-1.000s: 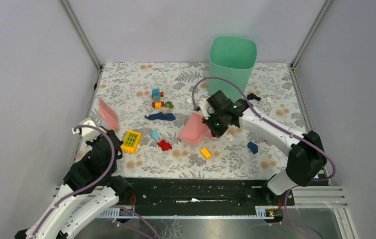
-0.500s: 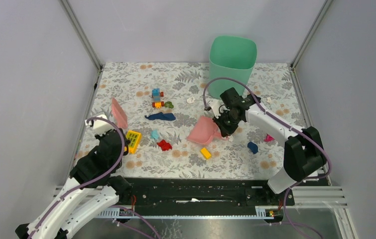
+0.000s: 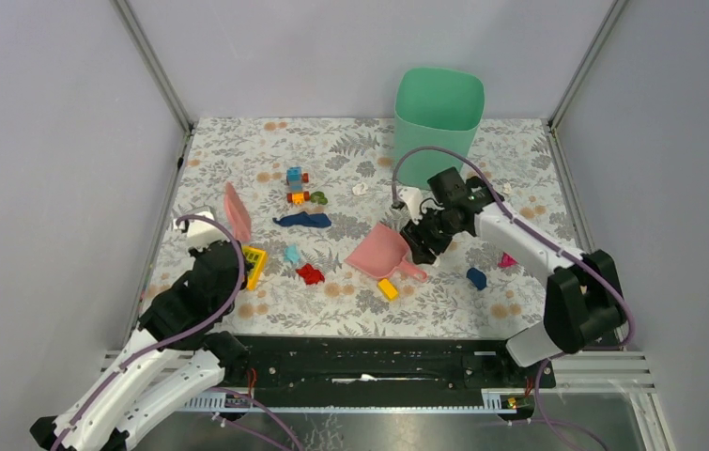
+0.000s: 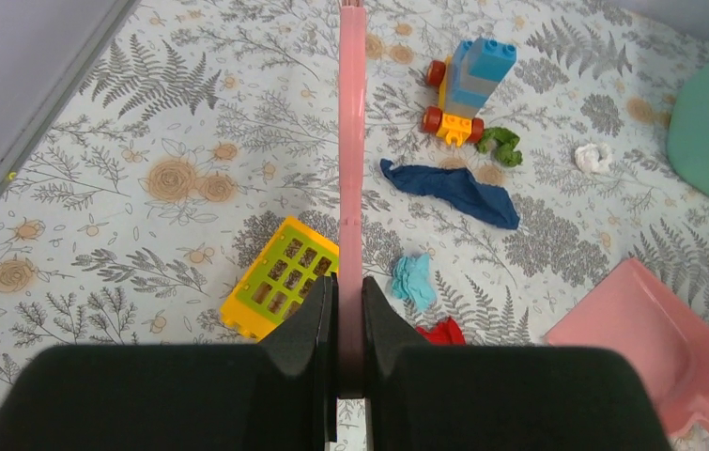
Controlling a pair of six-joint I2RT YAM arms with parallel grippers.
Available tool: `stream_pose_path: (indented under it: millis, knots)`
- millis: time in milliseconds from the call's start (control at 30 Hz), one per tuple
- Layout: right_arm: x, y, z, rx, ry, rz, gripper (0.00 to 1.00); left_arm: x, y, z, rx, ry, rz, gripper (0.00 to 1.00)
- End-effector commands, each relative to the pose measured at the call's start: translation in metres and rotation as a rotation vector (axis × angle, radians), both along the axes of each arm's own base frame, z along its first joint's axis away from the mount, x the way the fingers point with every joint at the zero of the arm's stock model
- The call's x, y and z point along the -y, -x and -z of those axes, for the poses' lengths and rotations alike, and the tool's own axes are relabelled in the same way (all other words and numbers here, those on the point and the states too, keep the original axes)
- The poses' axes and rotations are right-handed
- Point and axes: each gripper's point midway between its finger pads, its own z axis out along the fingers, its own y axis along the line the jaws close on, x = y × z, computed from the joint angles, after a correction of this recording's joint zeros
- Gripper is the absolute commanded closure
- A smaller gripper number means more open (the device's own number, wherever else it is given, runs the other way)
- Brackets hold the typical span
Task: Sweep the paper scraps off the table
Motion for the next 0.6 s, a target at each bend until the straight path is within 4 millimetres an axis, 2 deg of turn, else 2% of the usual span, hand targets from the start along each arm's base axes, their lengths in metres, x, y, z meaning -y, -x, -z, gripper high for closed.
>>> stream_pose_path:
  millis: [0,167,267,333,433,567]
  knots:
    - [-0.007,0.006,-0.014,0.108,-0.115,-0.064,0.36,0.014,-0.009,-0.004,0.013,0.014,0.048,1.0]
    - [-0.004,0.005,0.0,0.246,-0.168,-0.05,0.2,0.017,-0.01,-0.002,0.004,0.007,0.064,1.0]
    - [0.003,0.008,0.005,0.247,-0.127,-0.067,0.09,0.018,-0.011,-0.002,0.005,0.01,0.066,1.0]
    - [0.004,0.014,0.013,0.212,-0.119,-0.087,0.09,0.019,-0.011,-0.001,0.003,0.006,0.072,1.0]
    - [0.002,0.024,0.024,0.161,-0.128,-0.111,0.15,0.019,-0.011,-0.001,0.0,0.006,0.073,1.0]
    - [0.0,0.023,0.032,0.127,-0.125,-0.114,0.22,0.02,-0.011,-0.001,-0.001,0.006,0.074,1.0]
